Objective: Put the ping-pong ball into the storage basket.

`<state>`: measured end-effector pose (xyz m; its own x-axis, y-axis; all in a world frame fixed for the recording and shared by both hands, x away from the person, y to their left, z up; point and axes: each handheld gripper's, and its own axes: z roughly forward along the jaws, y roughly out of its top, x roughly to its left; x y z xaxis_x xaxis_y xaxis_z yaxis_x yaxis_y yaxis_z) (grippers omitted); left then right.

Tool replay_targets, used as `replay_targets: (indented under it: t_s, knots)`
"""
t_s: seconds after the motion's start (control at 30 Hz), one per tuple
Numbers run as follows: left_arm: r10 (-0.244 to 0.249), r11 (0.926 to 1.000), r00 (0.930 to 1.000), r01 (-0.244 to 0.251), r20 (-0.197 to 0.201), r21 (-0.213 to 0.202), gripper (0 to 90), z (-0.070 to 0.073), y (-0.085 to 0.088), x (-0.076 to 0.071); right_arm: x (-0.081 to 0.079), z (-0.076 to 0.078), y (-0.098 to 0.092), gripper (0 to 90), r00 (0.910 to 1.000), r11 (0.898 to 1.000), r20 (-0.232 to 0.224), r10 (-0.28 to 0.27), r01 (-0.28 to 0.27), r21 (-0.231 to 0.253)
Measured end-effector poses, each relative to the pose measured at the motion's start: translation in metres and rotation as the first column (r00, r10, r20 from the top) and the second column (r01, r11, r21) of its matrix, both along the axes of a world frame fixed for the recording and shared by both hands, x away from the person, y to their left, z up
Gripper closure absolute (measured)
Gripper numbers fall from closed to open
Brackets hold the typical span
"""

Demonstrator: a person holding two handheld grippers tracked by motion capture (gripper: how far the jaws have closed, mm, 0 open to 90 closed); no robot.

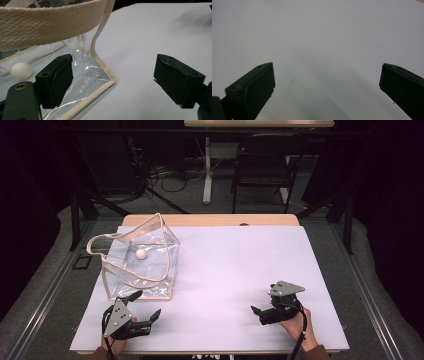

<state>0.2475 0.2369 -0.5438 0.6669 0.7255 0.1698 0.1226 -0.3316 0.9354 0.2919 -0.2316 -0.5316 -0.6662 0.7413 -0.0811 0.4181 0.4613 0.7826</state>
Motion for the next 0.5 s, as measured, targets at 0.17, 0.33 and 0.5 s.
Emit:
replay_targets:
  t_s: [0.17,0.33,0.5]
  knots:
    - [-0.001,1.0,1.0,0.001,-0.001,0.002,15.8,0.0,0.0,0.0,-0.006,-0.005,-0.004,0.0,1.0,1.0,0.0,-0.005,0.005,0.005]
    - [-0.002,1.0,1.0,0.002,0.0,0.001,15.8,0.0,0.0,0.0,-0.013,-0.012,-0.006,0.0,0.9999,1.0,0.002,-0.012,0.012,0.007]
    - [0.0,1.0,1.0,0.0,0.001,0.001,15.8,0.0,0.0,-0.001,-0.019,-0.013,-0.006,0.0,0.9997,1.0,0.016,-0.019,0.019,0.011]
